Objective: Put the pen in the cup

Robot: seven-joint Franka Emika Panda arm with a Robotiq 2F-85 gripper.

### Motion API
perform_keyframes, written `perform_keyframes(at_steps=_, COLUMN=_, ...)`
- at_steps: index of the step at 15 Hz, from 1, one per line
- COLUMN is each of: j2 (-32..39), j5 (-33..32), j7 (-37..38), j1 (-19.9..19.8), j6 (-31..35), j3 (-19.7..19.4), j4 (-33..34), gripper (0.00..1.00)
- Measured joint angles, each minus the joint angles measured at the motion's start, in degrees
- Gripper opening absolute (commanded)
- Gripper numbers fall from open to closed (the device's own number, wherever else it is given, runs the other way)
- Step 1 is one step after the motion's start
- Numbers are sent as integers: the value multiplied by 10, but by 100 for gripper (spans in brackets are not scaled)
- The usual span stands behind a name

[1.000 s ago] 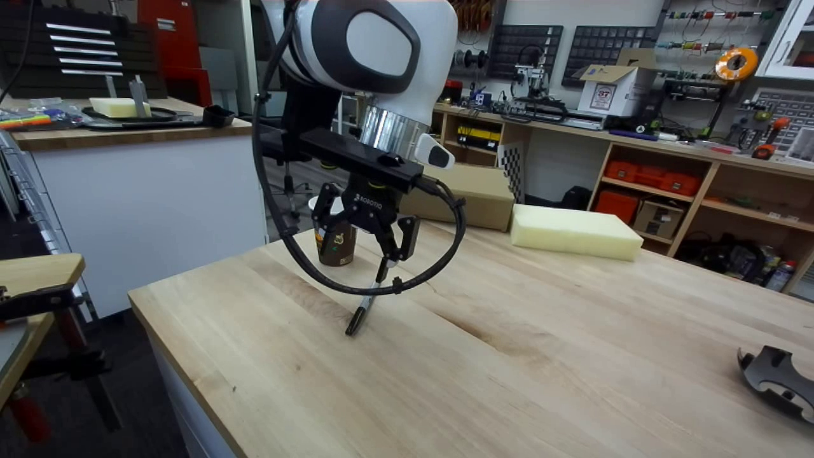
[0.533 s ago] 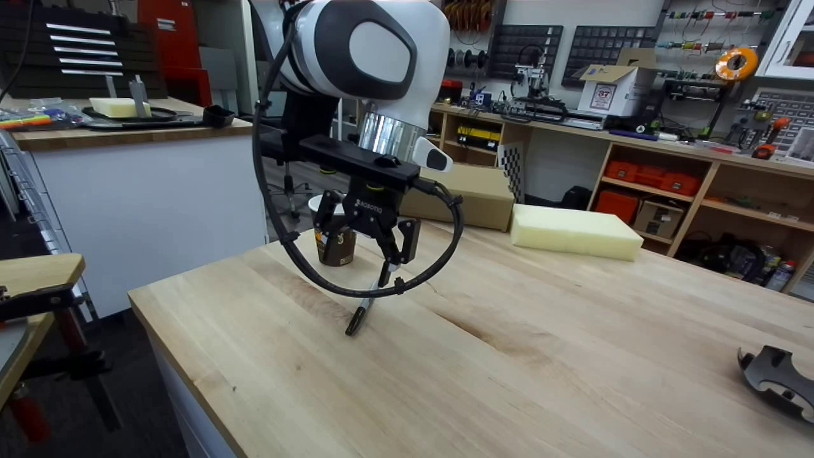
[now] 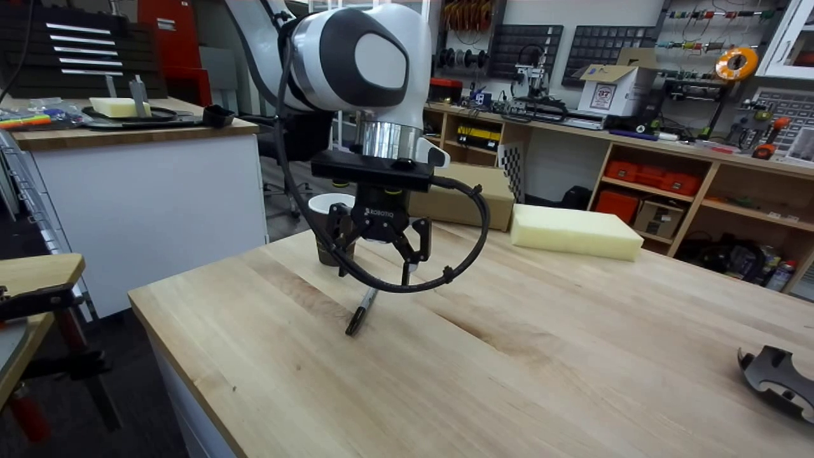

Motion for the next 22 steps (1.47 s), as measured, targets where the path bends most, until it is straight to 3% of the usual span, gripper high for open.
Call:
perform_keyframes(at_steps=6, j2=11, j5=1, j7=0, j1=-9, j6=149, j3=3, j4=-26, gripper=100)
perform_keyframes(at_steps=10, j2=26, j5=32, j7=-7, j1=-29, j6=171, j3=25, j4=-29, gripper=100)
perform_keyframes(at_steps=11, j2=30, j5=43, j7=-15, j1=-36, j6=171, j3=34, j4=-30, gripper=75)
perform_keyframes(at_steps=12, j2=34, j5=52, j7=-21, j1=-42, j6=171, j3=41, j4=-30, gripper=74)
perform_keyframes(at_steps=22, j2=41, j5=63, j7=-25, j1=-47, j6=166, j3=48, j4=-21, gripper=8)
